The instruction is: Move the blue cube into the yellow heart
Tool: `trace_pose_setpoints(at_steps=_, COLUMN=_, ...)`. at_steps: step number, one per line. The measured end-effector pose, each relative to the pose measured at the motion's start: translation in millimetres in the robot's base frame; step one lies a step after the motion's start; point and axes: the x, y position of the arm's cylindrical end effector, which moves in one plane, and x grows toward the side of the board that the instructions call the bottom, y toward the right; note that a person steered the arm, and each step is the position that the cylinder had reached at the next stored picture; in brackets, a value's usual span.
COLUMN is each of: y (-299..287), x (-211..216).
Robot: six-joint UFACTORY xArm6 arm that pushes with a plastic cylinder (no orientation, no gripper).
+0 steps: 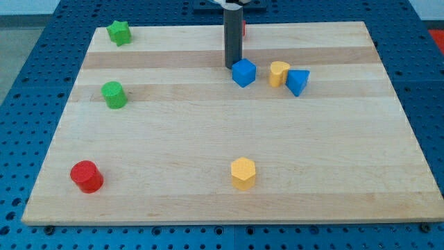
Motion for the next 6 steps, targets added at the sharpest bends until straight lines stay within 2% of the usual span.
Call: trace_pose_setpoints(at_steps=6, y=-42, x=-2)
